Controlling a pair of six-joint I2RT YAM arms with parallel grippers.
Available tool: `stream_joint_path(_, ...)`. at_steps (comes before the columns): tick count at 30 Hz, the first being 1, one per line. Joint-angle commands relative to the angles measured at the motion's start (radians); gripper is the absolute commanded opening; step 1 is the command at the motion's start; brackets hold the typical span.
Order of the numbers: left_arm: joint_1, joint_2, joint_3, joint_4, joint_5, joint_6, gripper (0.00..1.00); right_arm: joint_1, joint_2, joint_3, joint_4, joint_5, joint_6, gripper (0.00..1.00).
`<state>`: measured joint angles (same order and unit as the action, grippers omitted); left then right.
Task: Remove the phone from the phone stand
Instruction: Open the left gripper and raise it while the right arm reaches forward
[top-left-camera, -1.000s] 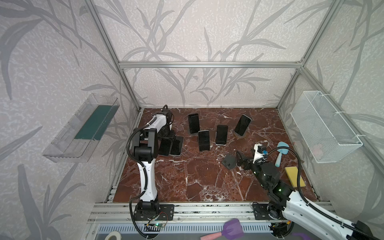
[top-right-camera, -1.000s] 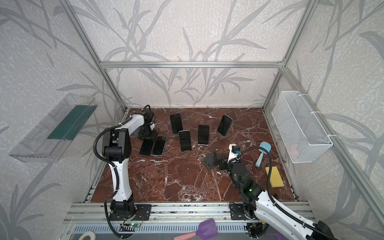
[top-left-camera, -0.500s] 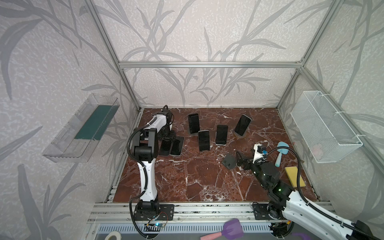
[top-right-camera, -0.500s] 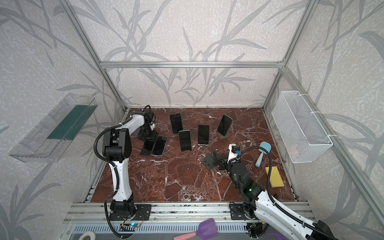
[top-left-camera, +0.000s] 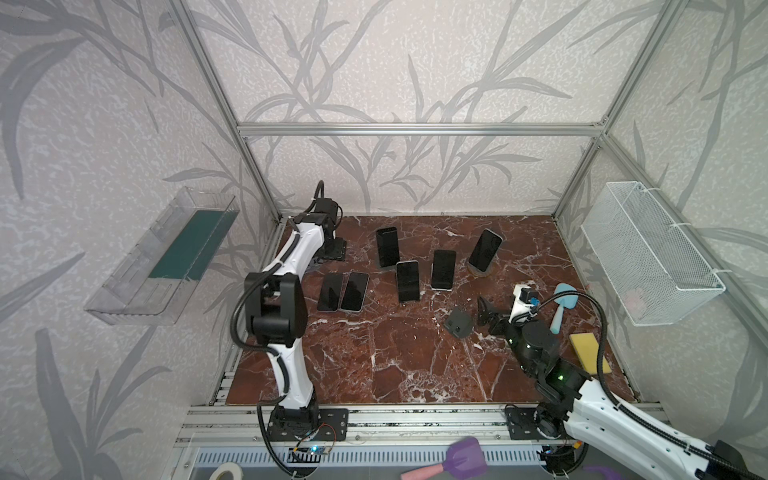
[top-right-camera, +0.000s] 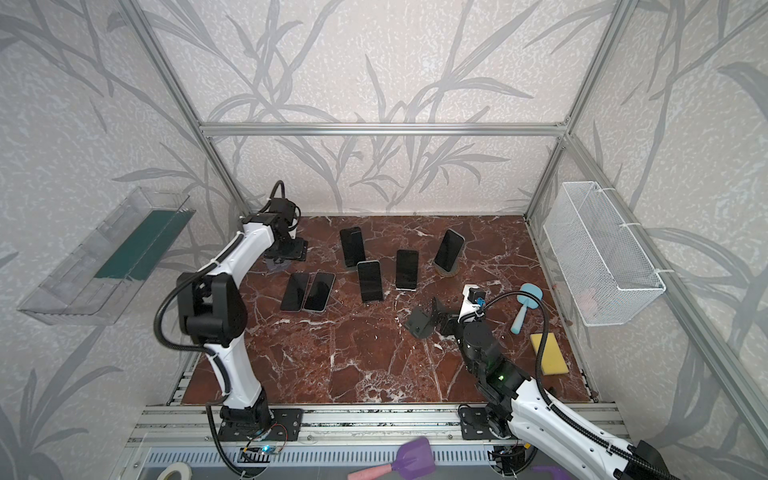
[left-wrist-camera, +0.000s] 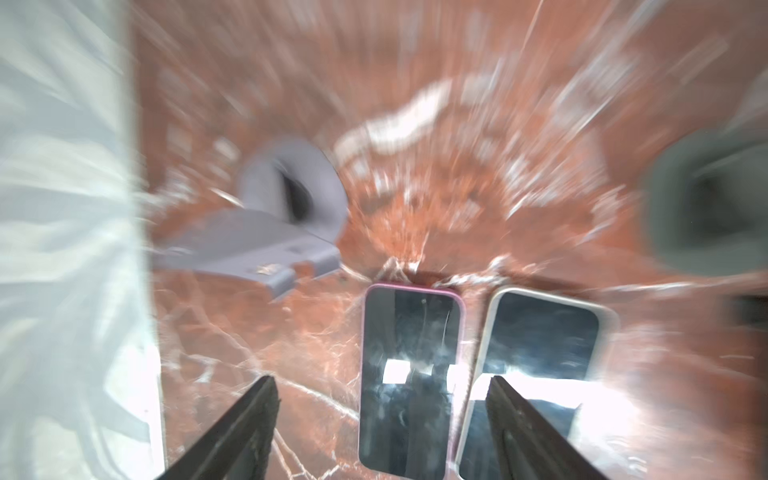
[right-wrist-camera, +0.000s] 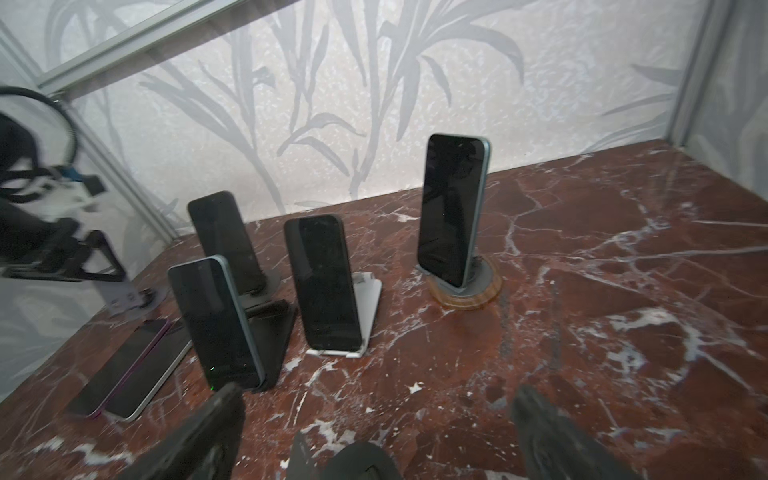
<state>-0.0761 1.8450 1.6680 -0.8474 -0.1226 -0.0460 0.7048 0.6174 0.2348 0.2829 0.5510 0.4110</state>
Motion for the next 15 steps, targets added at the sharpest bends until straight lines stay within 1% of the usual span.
stream_joint_path(1, -0.048, -0.183, -0.112, 0.13, 0.016, -0.041, 0.79, -0.004, -0.028, 0.065, -0.092, 0.183, 0.007, 0.99)
stream_joint_path(5, -0.149, -0.418, -0.313, 0.392, 0.028, -0.074, 0.79, -0.004, -0.026, 0.208, -0.298, 0.194, 0.04, 0.99)
stream_joint_path(7, -0.196, -0.519, -0.39, 0.496, 0.041, -0.12, 0.8, -0.004, 0.019, 0.282, -0.431, 0.187, 0.113, 0.99)
stream_joint_path(9, -0.22, -0.608, -0.474, 0.587, 0.088, -0.181, 0.8, 0.0, 0.089, 0.345, -0.552, 0.149, 0.192, 0.99)
stream_joint_path(10, -0.224, -0.653, -0.527, 0.638, 0.099, -0.242, 0.82, 0.015, 0.141, 0.375, -0.601, 0.132, 0.218, 0.99)
stream_joint_path(11, -0.227, -0.69, -0.583, 0.695, 0.118, -0.293, 0.82, 0.046, 0.198, 0.401, -0.65, 0.153, 0.283, 0.99)
stream_joint_path(13, -0.24, -0.748, -0.666, 0.767, 0.118, -0.393, 0.82, 0.122, 0.309, 0.44, -0.712, 0.218, 0.352, 0.99)
stream_joint_path(14, -0.252, -0.767, -0.691, 0.802, 0.131, -0.401, 0.83, 0.157, 0.366, 0.461, -0.738, 0.25, 0.393, 0.99)
stream_joint_path(15, -0.264, -0.777, -0.689, 0.803, 0.134, -0.386, 0.83, 0.17, 0.408, 0.481, -0.755, 0.25, 0.422, 0.99)
